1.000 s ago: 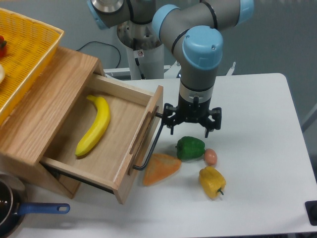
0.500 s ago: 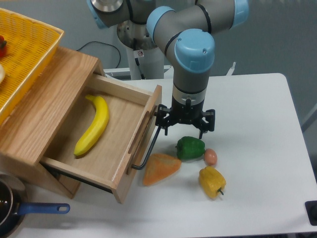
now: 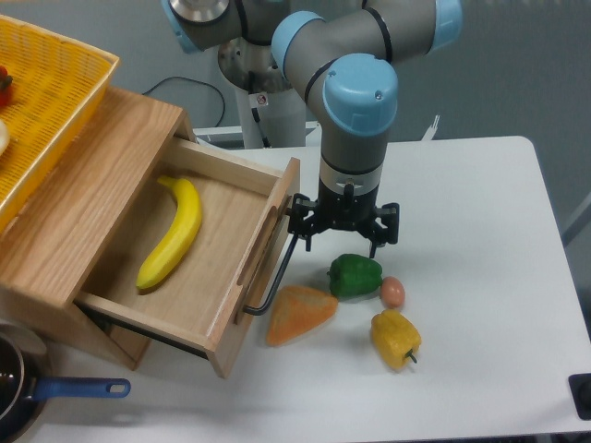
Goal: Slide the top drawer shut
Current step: 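Push the drawer front with the gripper into the cabinet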
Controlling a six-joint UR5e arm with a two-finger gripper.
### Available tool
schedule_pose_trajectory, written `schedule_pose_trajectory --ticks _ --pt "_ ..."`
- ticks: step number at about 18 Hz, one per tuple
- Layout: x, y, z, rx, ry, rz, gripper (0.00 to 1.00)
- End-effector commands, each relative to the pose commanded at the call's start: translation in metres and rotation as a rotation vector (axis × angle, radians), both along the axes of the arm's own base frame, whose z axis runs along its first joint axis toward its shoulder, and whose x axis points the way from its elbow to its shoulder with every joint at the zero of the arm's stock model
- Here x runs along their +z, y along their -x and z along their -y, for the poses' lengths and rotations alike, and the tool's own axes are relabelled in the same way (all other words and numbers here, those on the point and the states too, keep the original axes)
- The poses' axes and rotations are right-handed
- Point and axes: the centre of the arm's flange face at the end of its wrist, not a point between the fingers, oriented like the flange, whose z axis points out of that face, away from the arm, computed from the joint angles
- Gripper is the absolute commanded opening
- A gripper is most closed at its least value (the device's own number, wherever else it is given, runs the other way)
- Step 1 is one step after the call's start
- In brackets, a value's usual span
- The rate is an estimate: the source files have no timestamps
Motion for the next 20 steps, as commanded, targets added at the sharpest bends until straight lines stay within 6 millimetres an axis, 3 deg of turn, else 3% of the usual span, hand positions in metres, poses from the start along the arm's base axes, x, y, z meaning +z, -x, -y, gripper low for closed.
schedule_pose_trajectory --ticks 20 --pt "0.004 -0.028 -0.017 -0.003 0.006 0.008 1.00"
